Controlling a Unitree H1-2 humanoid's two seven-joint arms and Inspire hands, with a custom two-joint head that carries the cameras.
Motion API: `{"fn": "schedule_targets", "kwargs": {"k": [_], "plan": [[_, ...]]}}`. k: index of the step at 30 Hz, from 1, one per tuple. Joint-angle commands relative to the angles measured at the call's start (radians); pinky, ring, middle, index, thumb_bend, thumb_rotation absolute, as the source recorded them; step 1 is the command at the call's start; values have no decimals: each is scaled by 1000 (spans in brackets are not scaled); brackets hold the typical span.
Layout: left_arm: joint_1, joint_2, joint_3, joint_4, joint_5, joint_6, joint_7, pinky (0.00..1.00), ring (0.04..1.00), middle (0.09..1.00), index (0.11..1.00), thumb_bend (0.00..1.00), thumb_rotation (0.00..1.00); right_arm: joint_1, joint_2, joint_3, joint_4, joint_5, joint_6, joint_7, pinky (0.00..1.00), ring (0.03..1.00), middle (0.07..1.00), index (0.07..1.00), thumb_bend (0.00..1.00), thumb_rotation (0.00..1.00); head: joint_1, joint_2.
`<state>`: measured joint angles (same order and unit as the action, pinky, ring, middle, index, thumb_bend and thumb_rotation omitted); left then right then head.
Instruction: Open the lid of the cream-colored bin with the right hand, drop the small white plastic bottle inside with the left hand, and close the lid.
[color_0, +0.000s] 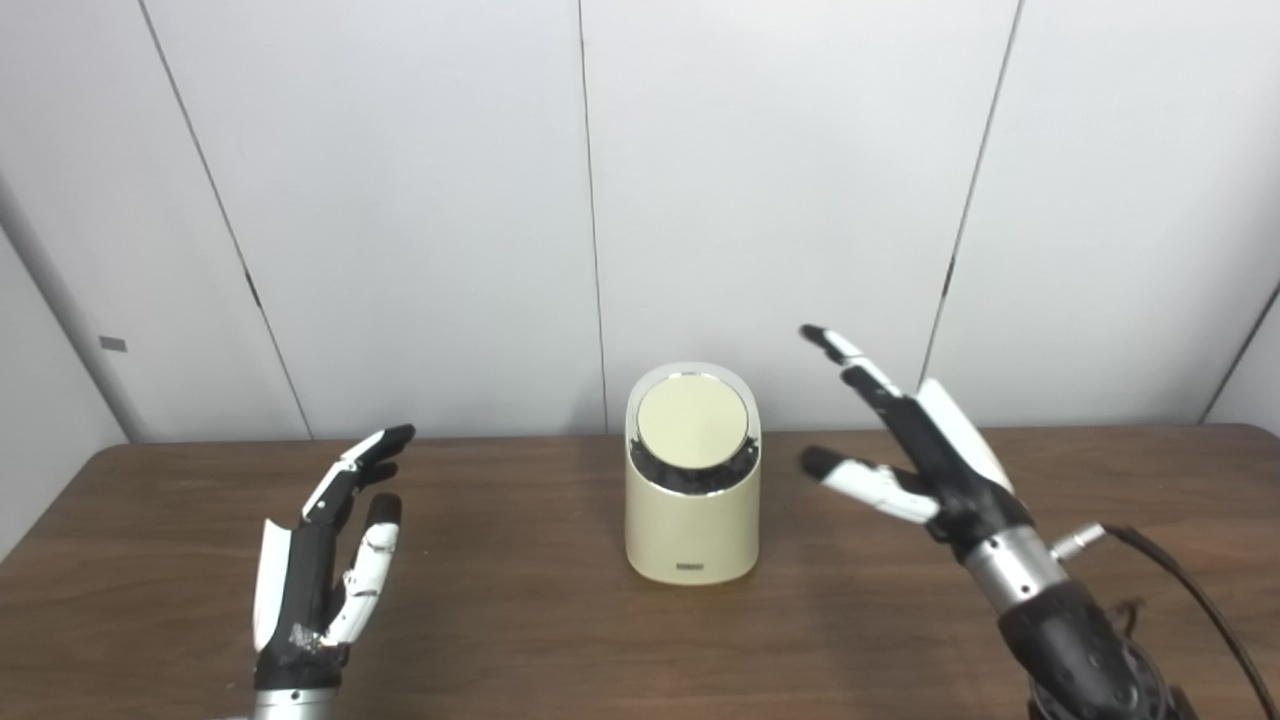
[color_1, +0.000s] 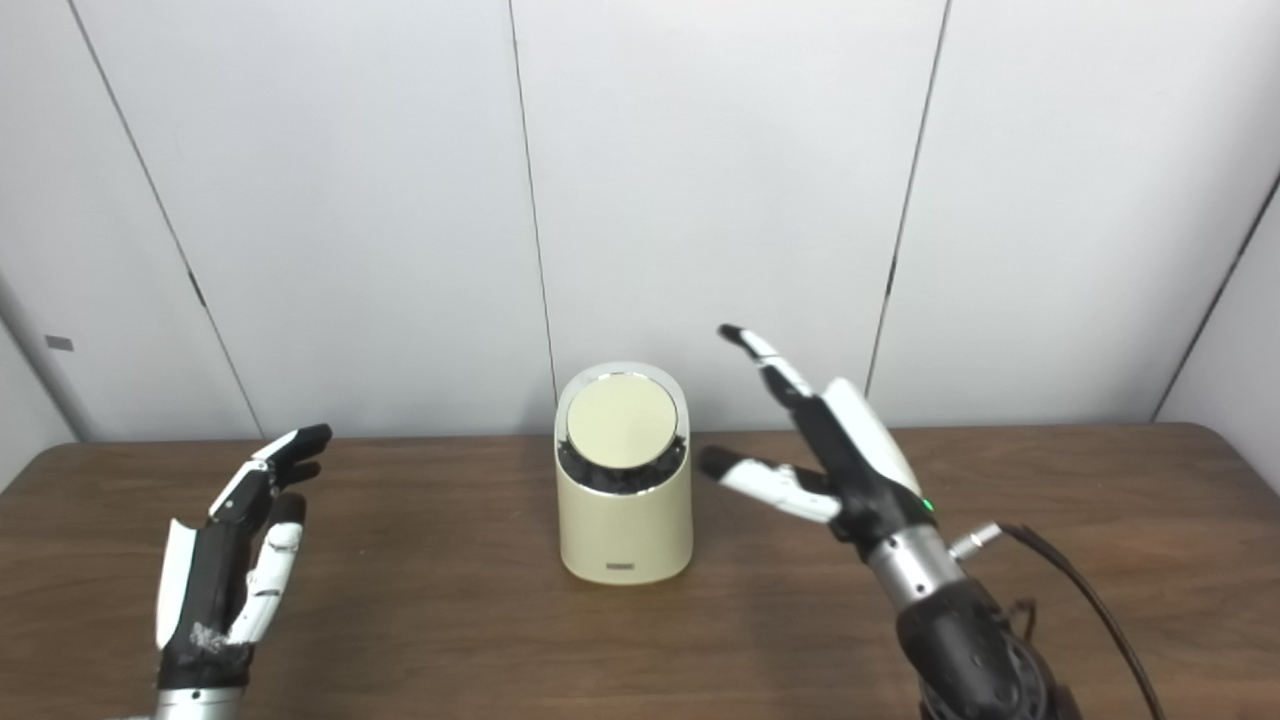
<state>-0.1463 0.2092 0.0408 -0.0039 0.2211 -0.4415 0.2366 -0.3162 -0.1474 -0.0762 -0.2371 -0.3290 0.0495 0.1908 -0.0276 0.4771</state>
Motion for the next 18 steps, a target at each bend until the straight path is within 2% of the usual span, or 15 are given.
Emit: {"fn": "schedule_targets", "kwargs": {"k": [1, 3, 4, 5, 6, 9, 12, 14, 16, 17, 18], "plan": [[-21, 20, -1, -12, -12, -28, 14, 785, 832, 828, 808, 432, 900, 15, 9, -33, 6, 85, -114, -68, 975, 998, 997, 955, 747, 912, 0, 0], [-21, 24, -3, -9, -13, -28, 14, 778, 833, 827, 801, 409, 883, 46, 15, -53, 43, 155, -206, -99, 945, 980, 977, 926, 436, 858, 2, -4], [-21, 25, -4, -8, -13, -28, 15, 773, 832, 827, 799, 398, 879, 54, 15, -56, 55, 175, -233, -108, 923, 965, 963, 917, 352, 837, 3, -4], [-21, 25, -4, -9, -16, -28, 12, 770, 831, 827, 798, 392, 877, 73, 20, -64, 69, 184, -267, -130, 913, 958, 957, 912, 309, 824, 2, -6], [-20, 23, -4, -10, -20, -28, 10, 772, 834, 832, 802, 351, 871, 90, 23, -71, 83, 187, -302, -150, 867, 919, 922, 887, 230, 741, 2, -7], [-17, 24, -4, -9, -37, -28, 2, 772, 834, 834, 805, 294, 866, 120, 31, -79, 108, 189, -362, -194, 803, 867, 879, 856, 194, 618, 2, -11], [-14, 27, -9, -6, -52, -28, 1, 766, 830, 833, 804, 260, 842, 154, 48, -83, 111, 187, -362, -233, 761, 840, 856, 834, 219, 515, 7, -23], [-10, 26, -13, -2, -62, -28, 4, 755, 821, 826, 795, 249, 790, 176, 53, -80, 118, 178, -368, -250, 761, 837, 852, 831, 197, 394, 9, -31], [-6, 26, -15, 2, -63, -28, 10, 729, 800, 809, 783, 238, 689, 187, 55, -77, 136, 174, -386, -264, 749, 821, 839, 824, 185, 254, 8, -39], [-2, 21, -14, 5, -72, -28, 8, 724, 796, 806, 781, 236, 670, 192, 56, -79, 155, 167, -402, -277, 747, 818, 836, 822, 183, 228, 6, -48], [2, 18, -13, 9, -73, -28, 9, 704, 784, 797, 774, 241, 605, 195, 54, -79, 179, 169, -423, -284, 730, 799, 821, 806, 187, 167, 4, -54]]}}
